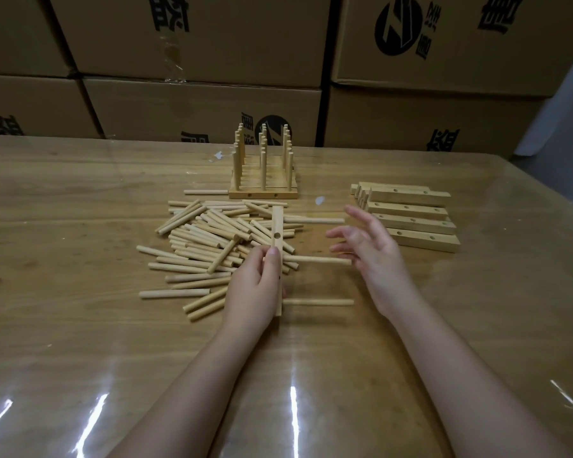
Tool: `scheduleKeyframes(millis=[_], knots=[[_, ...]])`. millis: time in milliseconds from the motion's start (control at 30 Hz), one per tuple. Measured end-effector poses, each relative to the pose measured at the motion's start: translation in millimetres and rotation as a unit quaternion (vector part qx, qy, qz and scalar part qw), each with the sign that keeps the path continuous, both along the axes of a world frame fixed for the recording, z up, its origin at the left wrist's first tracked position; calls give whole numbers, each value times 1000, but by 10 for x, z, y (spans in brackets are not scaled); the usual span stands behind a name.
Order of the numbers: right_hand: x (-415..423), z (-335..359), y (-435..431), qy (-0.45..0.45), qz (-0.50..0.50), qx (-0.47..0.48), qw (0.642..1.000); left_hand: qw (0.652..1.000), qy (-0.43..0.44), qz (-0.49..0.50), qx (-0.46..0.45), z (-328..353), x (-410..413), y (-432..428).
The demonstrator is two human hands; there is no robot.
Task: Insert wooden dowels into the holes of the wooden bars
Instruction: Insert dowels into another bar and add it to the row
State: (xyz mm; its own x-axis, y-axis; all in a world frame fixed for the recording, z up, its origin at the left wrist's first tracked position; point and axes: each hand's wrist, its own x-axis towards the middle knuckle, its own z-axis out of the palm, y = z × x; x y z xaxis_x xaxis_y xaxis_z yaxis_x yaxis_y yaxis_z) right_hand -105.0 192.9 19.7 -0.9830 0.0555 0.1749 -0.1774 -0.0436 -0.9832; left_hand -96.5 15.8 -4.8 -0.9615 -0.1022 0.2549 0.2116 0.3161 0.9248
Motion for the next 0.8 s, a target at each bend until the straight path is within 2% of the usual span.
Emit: scheduleKeyframes(millis=[100, 267, 400, 567, 800], knots=[[-16, 3, 30, 9, -36, 45, 998, 1000, -11, -18, -5, -12, 6, 2], [-28, -16, 33, -1, -50, 52, 997, 998, -24, -49, -25, 14, 38, 14], [-32, -27, 62, 2, -47, 171, 984, 997, -43, -62, -9, 40, 47, 8], [-4, -42, 76, 28, -75, 315, 946, 995, -26, -85, -38, 50, 67, 14], [6, -35, 121, -2, -76, 325, 943, 987, -15, -84, -134, -16, 57, 11]])
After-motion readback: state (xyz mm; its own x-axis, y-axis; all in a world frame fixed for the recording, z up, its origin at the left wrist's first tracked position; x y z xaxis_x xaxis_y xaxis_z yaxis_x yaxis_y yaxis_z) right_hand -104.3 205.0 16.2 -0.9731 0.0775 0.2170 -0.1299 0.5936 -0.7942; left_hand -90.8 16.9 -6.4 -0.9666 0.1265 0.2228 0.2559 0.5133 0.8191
